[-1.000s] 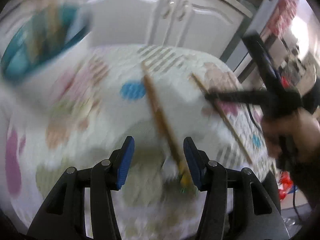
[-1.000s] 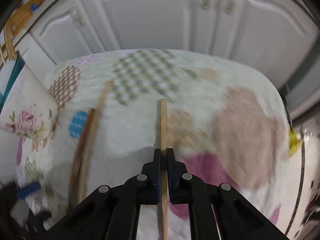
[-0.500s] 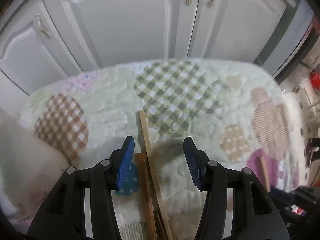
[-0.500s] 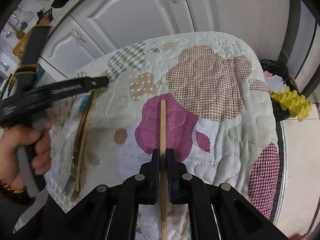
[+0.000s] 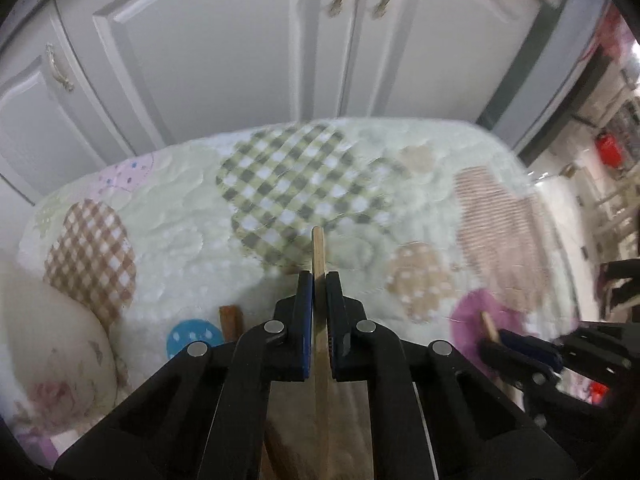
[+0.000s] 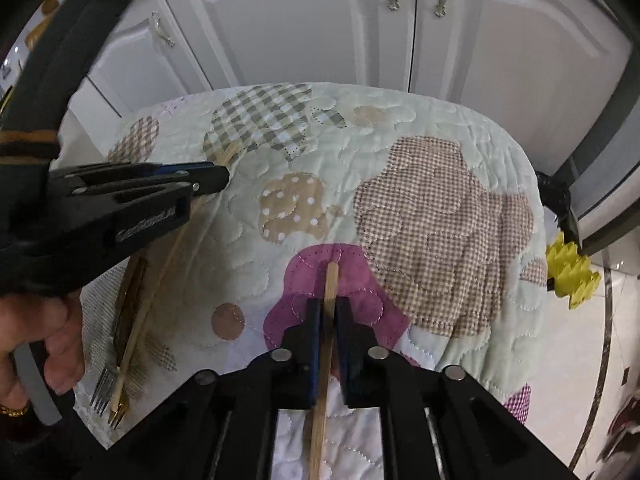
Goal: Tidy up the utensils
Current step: 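Close the left tool on a chopstick while the right tool lifts its chopstick toward the holder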
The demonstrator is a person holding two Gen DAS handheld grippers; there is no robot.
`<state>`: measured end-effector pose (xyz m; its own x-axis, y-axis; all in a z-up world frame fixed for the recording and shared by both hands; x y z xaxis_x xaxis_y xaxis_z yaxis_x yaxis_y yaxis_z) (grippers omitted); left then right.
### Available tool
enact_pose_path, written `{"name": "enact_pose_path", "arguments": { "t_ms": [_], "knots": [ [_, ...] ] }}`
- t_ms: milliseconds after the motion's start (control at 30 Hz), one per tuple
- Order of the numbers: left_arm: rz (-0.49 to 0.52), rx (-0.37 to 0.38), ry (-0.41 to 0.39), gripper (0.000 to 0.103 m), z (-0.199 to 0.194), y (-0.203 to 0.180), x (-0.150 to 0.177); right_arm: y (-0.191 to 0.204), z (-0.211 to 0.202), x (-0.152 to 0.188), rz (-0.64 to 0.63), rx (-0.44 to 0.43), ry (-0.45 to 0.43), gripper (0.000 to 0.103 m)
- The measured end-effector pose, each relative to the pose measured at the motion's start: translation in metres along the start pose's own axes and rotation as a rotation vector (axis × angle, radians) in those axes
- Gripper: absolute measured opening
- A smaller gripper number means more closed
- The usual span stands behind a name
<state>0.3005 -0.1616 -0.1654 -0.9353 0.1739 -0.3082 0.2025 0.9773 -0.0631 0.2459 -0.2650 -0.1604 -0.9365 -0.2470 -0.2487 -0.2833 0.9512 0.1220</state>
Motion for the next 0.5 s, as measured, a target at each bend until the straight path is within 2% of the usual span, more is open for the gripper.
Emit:
{"name": "enact_pose_path", "arguments": {
  "t_ms": [133,233,500],
  "knots": [
    [0.029,0.108,-0.084,0.004,-0.047,-0.007,0.001,-0.009,-0.025,0.004,0.057,-0.081,-0.072,0.005],
    [0.064,0.179,-0.142,0.004,-0.089,-0.012,-0.001,-0.011,-0.051,0.002,0.083,-0.109,-0.125,0.005],
    [0.094,0.214,-0.245,0.004,-0.161,-0.016,0.006,0.007,-0.123,-0.011,0.081,-0.107,-0.250,0.005]
  ]
}}
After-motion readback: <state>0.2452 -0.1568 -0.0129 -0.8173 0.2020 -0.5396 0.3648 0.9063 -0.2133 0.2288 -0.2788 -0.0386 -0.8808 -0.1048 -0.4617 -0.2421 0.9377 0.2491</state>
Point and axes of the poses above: each gripper's, at about its wrist camera, not at the fingertips, and z roughly the way its jaws point, y to its left, x to its underside, the point moved 6 cm from there along z, roughly the way its jaws point, and after that the axes turned 9 degrees about y, right-handed, at the moved point
